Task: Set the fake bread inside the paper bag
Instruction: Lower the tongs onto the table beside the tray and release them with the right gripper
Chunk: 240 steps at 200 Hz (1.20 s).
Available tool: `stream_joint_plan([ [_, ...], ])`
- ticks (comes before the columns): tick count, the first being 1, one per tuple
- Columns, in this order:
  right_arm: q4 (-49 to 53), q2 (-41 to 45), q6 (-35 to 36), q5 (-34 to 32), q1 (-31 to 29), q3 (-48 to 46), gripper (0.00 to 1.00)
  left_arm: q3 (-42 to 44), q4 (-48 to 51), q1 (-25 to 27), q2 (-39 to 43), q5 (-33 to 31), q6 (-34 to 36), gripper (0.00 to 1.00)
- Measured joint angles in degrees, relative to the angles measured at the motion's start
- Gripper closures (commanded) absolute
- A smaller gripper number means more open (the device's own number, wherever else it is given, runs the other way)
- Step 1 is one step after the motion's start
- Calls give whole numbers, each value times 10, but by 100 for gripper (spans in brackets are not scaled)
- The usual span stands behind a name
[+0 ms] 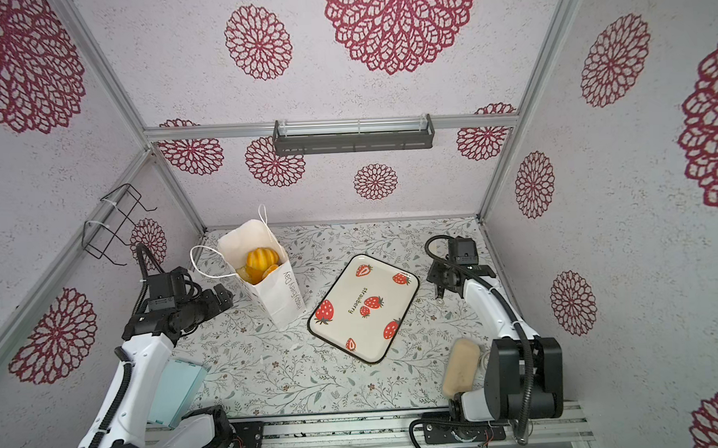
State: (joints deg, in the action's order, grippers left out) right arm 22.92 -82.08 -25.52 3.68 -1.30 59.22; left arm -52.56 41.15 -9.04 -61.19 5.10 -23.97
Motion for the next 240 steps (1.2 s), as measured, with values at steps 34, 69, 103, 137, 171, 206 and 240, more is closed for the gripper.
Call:
stream_joint_plan([
  [34, -17, -53, 3, -26, 4, 0, 50, 1, -11, -7, -3, -5, 0, 3],
  [69, -26, -122, 5, -38, 11, 15, 50, 9, -26, -14, 5, -6, -1, 3],
  [103, -37, -192, 9, -41, 15, 49, 50, 11, -28, -17, 9, -6, -1, 3],
  [137, -49, -234, 12, -39, 17, 66, 50, 15, -30, -19, 14, -6, -1, 3],
  [171, -51, -252, 16, -38, 18, 76, 48, 15, -32, -21, 15, -5, -1, 3],
  [206, -51, -264, 20, -37, 18, 90, 47, 15, -37, -23, 15, -2, -2, 3],
  [240, -53, -282, 20, -36, 19, 113, 41, 15, -41, -24, 13, 3, -3, 3],
])
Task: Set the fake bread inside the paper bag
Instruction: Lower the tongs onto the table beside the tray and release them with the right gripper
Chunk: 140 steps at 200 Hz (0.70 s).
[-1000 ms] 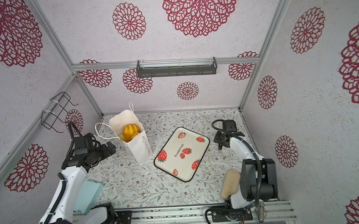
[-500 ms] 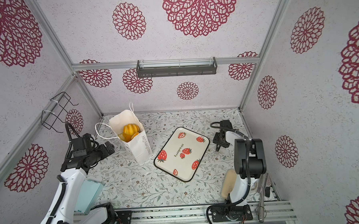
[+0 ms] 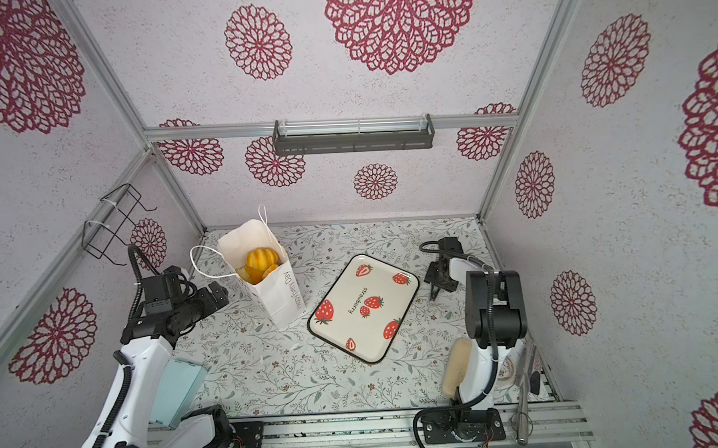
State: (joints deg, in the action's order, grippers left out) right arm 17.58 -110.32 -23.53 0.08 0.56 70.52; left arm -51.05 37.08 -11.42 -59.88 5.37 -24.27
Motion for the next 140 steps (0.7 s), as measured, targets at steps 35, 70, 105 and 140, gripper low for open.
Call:
stream_joint_plan([
  [35, -8, -6, 0, 1, 0, 6, 27, 0, 0, 0, -5, 1, 0, 3],
  [70, -15, -6, 5, 1, 0, 6, 15, 3, 0, 0, -5, 1, -4, 3],
  [105, -22, -6, 5, 1, 0, 4, 8, 4, -3, 0, -6, 2, -10, 3],
  [140, -31, 4, 5, 1, 0, -9, 1, 8, -13, 0, -13, 4, -17, 3],
])
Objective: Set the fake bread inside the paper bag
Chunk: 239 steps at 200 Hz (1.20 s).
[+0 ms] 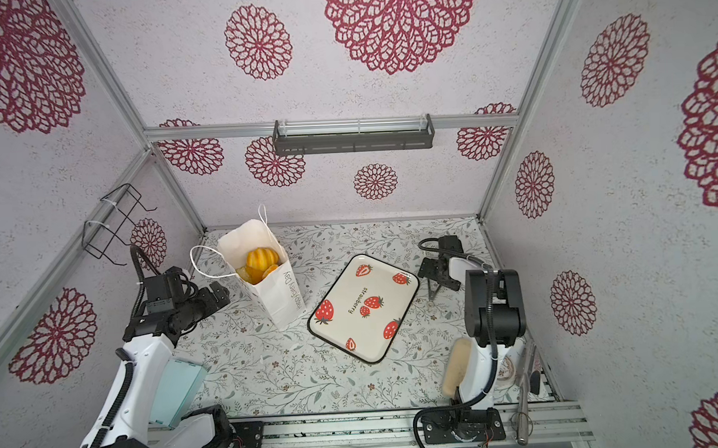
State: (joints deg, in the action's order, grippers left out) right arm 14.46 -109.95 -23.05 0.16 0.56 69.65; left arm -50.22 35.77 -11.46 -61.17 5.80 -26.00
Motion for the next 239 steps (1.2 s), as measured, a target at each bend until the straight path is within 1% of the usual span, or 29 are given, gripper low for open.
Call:
stream_joint_plan([
  [35, -2, 45, -1, 0, 0, -41, 1, 2, -4, 0, -16, -3, -2, 3],
  [55, -9, 103, -1, 1, 0, -77, 1, 2, -9, -1, -26, -4, -2, 2],
  [69, -18, 150, -1, 1, 0, -102, 1, 10, -31, -1, -29, 0, -1, 3],
  [94, -43, 226, 2, -2, -1, -146, 1, 48, -80, -1, -27, 12, 2, 3],
  [133, -96, 321, 5, -36, -11, -239, 1, 121, -163, 0, 7, 6, 26, 3],
  [155, -131, 347, 5, -52, -16, -286, 1, 153, -212, 9, 37, -22, 35, 3],
  [194, -199, 386, 9, -85, -25, -361, 1, 214, -302, 41, 67, -101, 50, 3],
  [212, -229, 406, 10, -105, -26, -379, 1, 248, -346, 44, 83, -124, 59, 3],
  [239, -301, 438, 12, -122, -26, -429, 1, 284, -399, 44, 97, -149, 81, 3],
])
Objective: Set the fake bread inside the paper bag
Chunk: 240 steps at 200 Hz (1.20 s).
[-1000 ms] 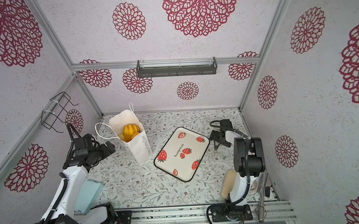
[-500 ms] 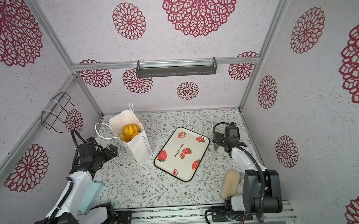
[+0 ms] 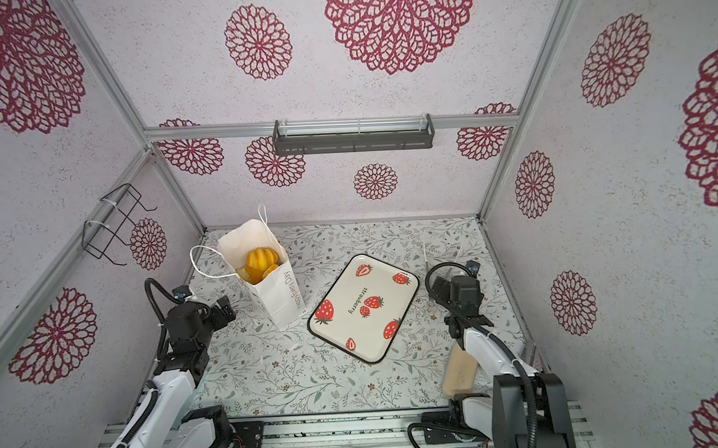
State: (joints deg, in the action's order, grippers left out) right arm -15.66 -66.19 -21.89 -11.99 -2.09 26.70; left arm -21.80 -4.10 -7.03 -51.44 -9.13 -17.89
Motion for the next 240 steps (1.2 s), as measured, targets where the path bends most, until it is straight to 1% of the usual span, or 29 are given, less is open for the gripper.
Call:
stream_joint_plan([
  [19, -39, 11, 9, -5, -2, -34, 1, 18, -49, 0, -1, -8, 12, 3],
  [38, -58, 12, 21, -12, -6, -47, 1, 32, -100, 0, -19, -6, 22, 3],
  [98, -108, 12, 70, -18, -9, -51, 1, 31, -221, 0, -140, 3, 49, 3],
  [128, -122, 12, 90, -18, -9, -57, 1, 24, -266, 0, -201, 16, 61, 3],
  [153, -142, 10, 107, -18, -9, -57, 1, 0, -286, 0, -246, 28, 72, 3],
  [189, -187, -6, 128, -24, -9, -69, 1, -21, -311, -5, -267, 45, 84, 3],
  [209, -205, -19, 136, -24, -8, -80, 1, -20, -344, -18, -282, 62, 85, 3],
  [240, -232, -25, 147, -23, -2, -90, 2, -16, -393, -43, -327, 92, 85, 3],
])
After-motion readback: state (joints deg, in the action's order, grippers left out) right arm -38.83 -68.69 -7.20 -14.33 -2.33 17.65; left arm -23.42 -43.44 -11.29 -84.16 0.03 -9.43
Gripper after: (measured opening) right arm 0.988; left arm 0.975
